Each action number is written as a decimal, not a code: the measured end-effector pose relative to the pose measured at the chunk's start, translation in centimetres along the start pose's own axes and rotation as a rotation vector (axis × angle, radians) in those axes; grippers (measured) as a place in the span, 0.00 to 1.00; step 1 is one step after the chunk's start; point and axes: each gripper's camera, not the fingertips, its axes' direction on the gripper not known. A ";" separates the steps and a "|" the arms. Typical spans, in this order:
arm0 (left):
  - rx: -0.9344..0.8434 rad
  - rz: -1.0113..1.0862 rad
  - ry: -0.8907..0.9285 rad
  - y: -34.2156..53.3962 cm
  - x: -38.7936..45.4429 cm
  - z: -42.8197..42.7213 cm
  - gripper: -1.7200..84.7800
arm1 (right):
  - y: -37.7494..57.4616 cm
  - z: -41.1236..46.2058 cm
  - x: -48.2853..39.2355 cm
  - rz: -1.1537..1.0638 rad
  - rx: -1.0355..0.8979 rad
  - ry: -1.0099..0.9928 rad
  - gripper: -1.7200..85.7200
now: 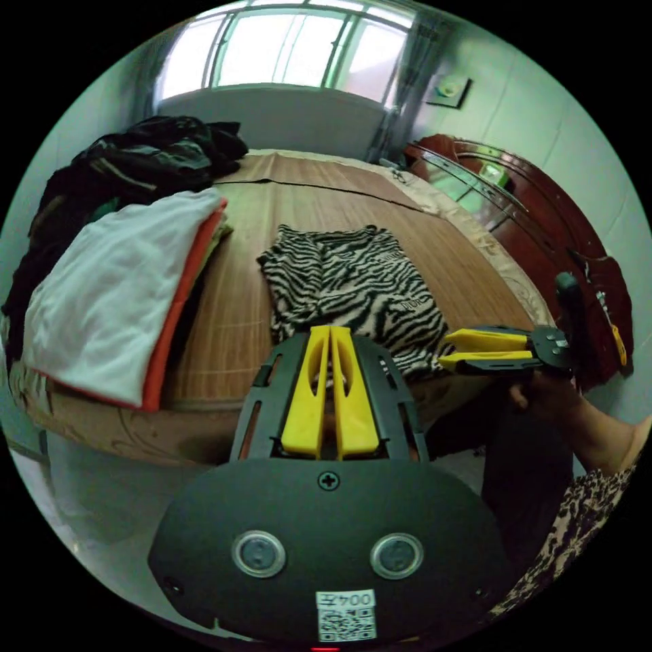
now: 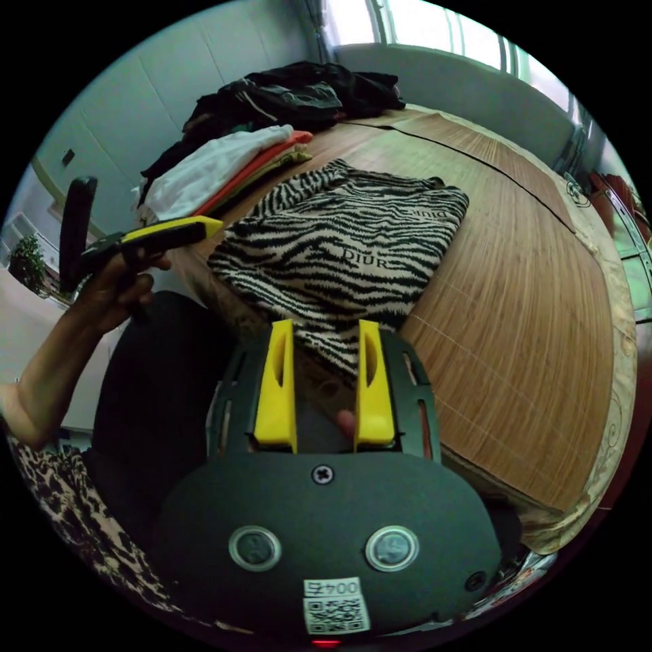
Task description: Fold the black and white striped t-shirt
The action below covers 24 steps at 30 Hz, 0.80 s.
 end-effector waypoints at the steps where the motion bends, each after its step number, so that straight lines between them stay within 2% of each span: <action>1: -0.014 0.012 -0.020 -0.2 0.1 0.5 0.02 | 0.1 0.4 0.6 0.011 -0.018 -0.015 0.21; 4: -0.158 -0.055 -0.081 0.4 -2.3 4.0 0.02 | 0.9 1.7 1.6 0.017 -0.048 -0.021 0.21; 10: -0.022 -0.250 0.193 3.7 -8.0 3.9 0.02 | 3.7 3.0 1.8 -0.073 -0.009 0.058 0.18; 12: 0.011 -0.289 0.213 4.2 -8.7 3.2 0.02 | 4.2 2.7 2.3 -0.064 0.003 0.052 0.17; 15: 0.096 -0.293 0.203 4.9 -8.9 0.7 0.02 | 5.5 0.3 4.4 -0.006 0.121 0.015 0.15; 17: 0.129 -0.308 0.239 5.5 -8.8 -0.4 0.02 | 5.8 -0.4 8.1 0.087 0.132 -0.117 0.14; 20: 0.115 -0.410 0.411 7.1 -8.9 -0.3 0.03 | 6.8 0.1 11.6 0.151 0.137 -0.289 0.13; 22: 0.087 -0.528 0.545 8.9 -8.9 0.7 0.03 | 7.9 0.5 11.4 0.102 0.114 -0.225 0.14; 24: 0.054 -0.571 0.596 10.0 -8.4 1.6 0.04 | 9.2 1.2 10.6 0.042 0.089 -0.164 0.14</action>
